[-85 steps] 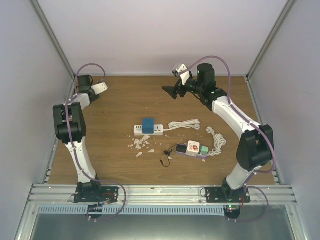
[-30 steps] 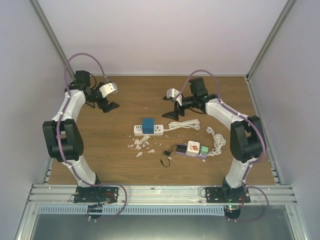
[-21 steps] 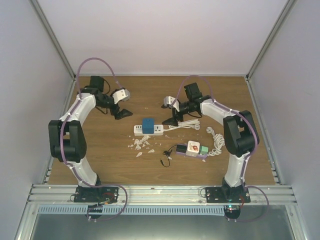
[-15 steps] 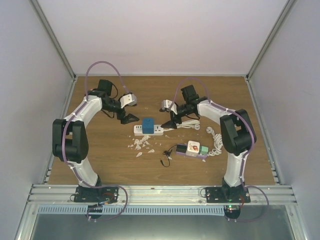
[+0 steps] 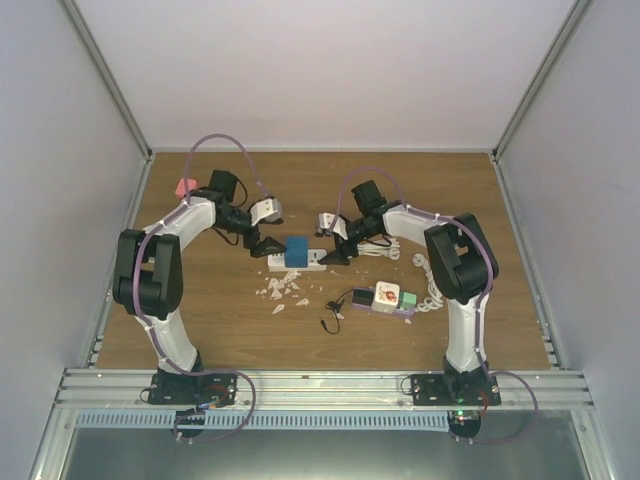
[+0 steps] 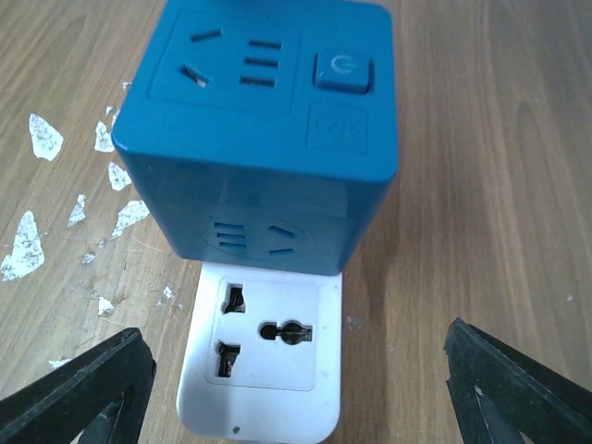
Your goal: Pull the plug off the socket
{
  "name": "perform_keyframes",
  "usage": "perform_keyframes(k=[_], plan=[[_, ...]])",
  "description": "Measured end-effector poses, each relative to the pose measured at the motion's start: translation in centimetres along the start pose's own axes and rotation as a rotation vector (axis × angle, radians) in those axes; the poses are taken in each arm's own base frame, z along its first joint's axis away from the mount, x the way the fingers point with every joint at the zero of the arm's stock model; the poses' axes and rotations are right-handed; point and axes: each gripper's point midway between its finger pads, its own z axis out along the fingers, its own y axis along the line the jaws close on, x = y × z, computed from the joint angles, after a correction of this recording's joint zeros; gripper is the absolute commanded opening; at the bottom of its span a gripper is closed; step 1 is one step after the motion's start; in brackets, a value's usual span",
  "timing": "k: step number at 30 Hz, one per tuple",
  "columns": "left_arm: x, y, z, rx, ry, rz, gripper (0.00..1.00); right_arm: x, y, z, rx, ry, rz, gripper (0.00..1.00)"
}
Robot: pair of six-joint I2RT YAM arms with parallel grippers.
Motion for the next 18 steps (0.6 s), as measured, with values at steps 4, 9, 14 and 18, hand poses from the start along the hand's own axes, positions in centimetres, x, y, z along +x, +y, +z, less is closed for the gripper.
perform_keyframes(k=[4, 9, 14, 18], plan=[[0.4, -0.4, 0.8, 0.009, 0.007, 0.002, 0.99, 0.8, 0.3, 0.7, -0.011, 0.017, 0.011, 0.84], [0.5, -0.8, 1.8, 0.027, 0.015, 0.016, 0.98, 1.3, 0.7, 1.3, -0.016, 0.032, 0.011, 0.81], [0.9, -0.9, 2.4, 0.04, 0.018, 0.025, 0.97, 1.8, 0.7, 1.8, -0.003, 0.049, 0.007, 0.78], [1.3, -1.0, 2.8, 0.05, 0.022, 0.041, 0.95, 2.4, 0.4, 2.4, 0.005, 0.058, 0.019, 0.73]])
